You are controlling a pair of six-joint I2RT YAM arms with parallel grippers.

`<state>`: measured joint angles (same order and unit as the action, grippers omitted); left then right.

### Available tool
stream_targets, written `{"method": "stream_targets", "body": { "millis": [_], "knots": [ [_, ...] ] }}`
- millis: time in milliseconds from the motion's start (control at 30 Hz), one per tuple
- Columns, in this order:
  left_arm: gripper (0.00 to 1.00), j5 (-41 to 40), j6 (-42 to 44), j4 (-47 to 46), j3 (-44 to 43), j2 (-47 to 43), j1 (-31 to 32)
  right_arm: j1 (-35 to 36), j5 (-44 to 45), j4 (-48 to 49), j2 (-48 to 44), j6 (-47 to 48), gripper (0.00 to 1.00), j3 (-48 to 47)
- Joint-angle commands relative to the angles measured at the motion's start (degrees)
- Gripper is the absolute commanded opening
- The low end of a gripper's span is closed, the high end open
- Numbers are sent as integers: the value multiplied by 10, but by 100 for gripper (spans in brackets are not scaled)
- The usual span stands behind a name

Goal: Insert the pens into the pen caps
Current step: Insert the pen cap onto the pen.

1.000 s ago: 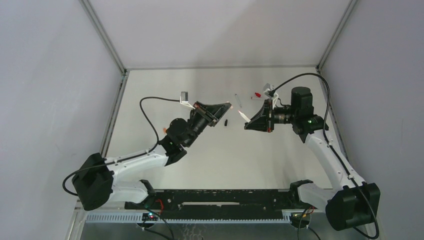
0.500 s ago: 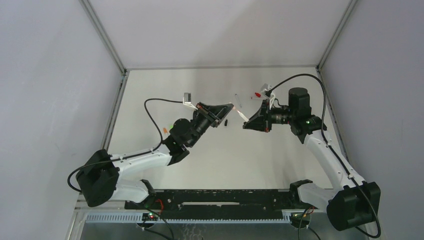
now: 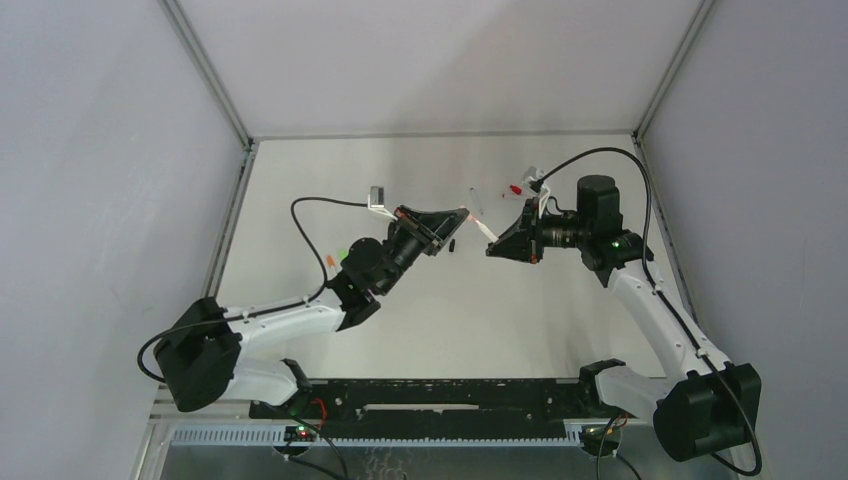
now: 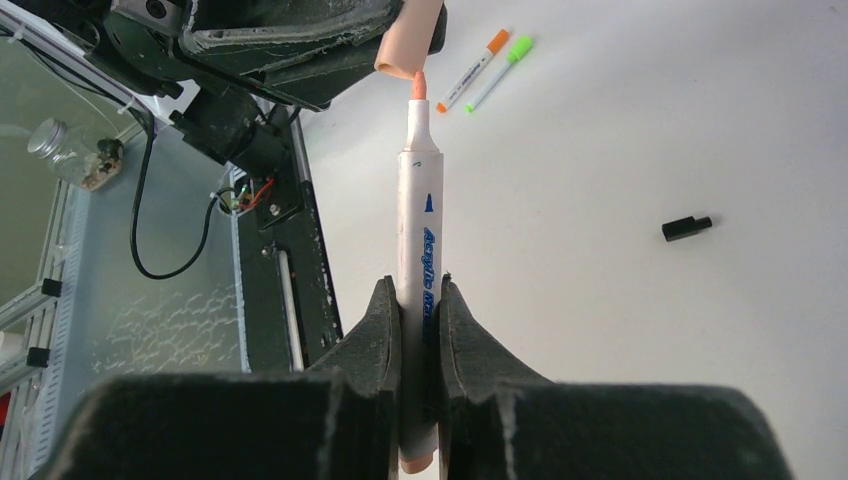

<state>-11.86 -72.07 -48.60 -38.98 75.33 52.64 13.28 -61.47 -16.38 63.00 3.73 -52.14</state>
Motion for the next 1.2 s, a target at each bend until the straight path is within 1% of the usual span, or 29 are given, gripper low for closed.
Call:
{"method": "stream_targets", "body": {
  "millis": [0, 733, 1167],
  "knots": [
    [0, -1, 0, -16, -15, 5, 4, 7, 3, 23, -1, -4, 0, 0],
    [0, -38, 12, -11, 9, -20, 5, 7, -22, 9, -5, 22, 0, 0],
    [0, -19, 5, -10, 0, -4, 5, 8, -3, 19, -4, 1, 0, 0]
  ]
}}
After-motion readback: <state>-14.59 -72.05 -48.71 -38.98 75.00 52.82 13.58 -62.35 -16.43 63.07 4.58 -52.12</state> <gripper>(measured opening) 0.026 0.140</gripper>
